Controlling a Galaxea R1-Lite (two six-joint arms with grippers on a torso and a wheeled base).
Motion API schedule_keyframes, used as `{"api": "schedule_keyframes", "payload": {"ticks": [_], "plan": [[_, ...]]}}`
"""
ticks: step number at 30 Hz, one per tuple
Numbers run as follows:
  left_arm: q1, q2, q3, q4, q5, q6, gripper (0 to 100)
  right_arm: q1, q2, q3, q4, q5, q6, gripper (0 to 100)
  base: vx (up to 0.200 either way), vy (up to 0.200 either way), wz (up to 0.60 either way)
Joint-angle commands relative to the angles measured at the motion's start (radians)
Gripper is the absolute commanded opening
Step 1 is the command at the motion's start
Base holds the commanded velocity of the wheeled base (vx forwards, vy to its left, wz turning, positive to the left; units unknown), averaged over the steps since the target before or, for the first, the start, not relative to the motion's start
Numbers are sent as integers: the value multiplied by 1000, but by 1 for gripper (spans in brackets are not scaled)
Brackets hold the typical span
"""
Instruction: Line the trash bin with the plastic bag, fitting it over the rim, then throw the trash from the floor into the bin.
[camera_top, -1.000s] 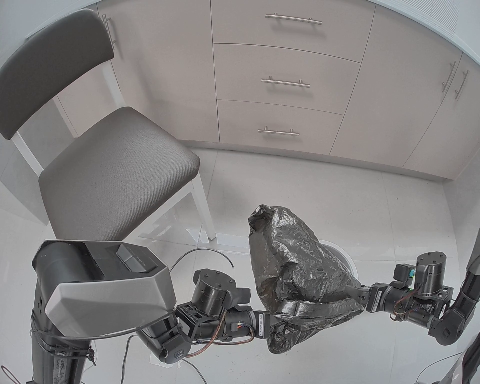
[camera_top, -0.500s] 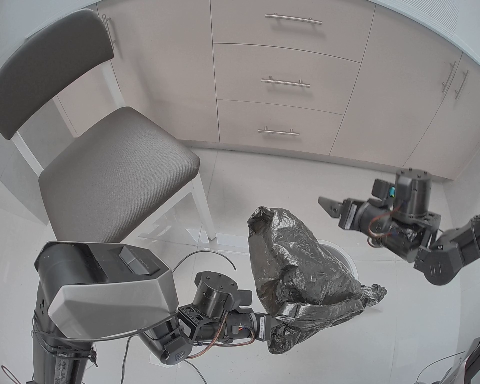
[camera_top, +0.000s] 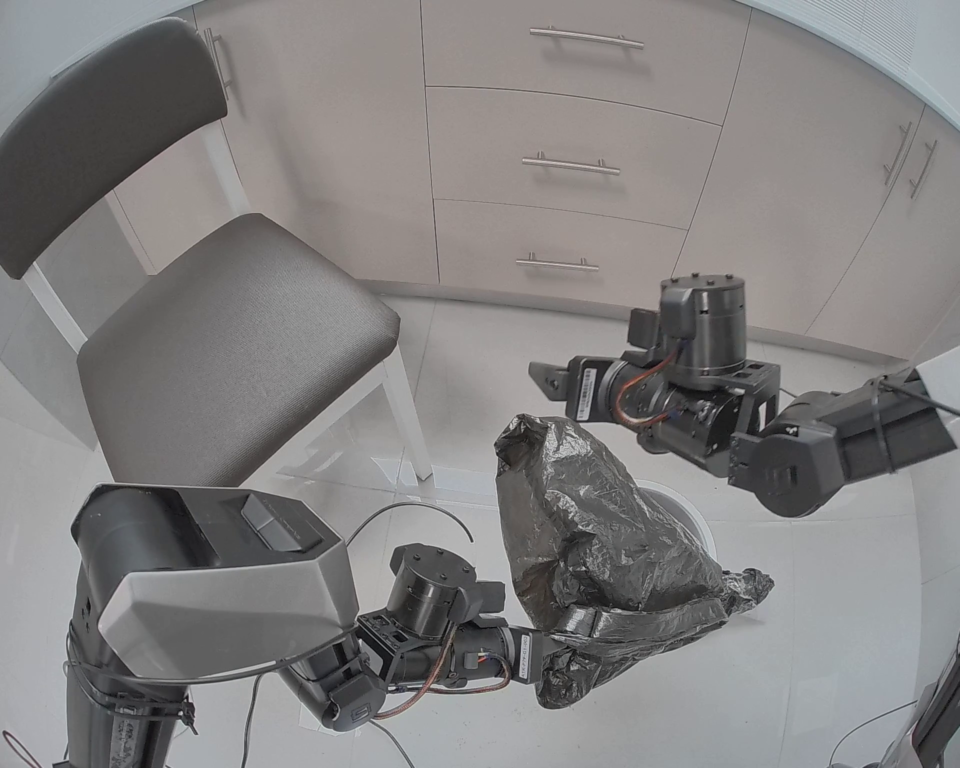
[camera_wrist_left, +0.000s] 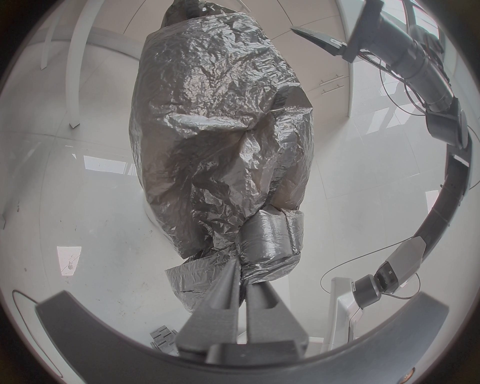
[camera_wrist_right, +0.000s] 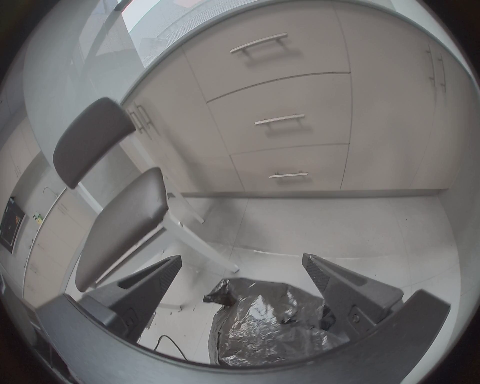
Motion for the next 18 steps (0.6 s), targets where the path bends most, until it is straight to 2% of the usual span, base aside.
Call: {"api": "schedule_keyframes", "payload": {"ticks": [1, 18], "plan": [[0, 4, 0, -6, 0, 0, 0, 31, 94, -12, -2, -4, 0, 100, 0, 0, 0], [1, 5, 3, -14, 0, 0, 0, 16, 155, 1, -2, -28, 6, 100, 0, 0, 0]]}}
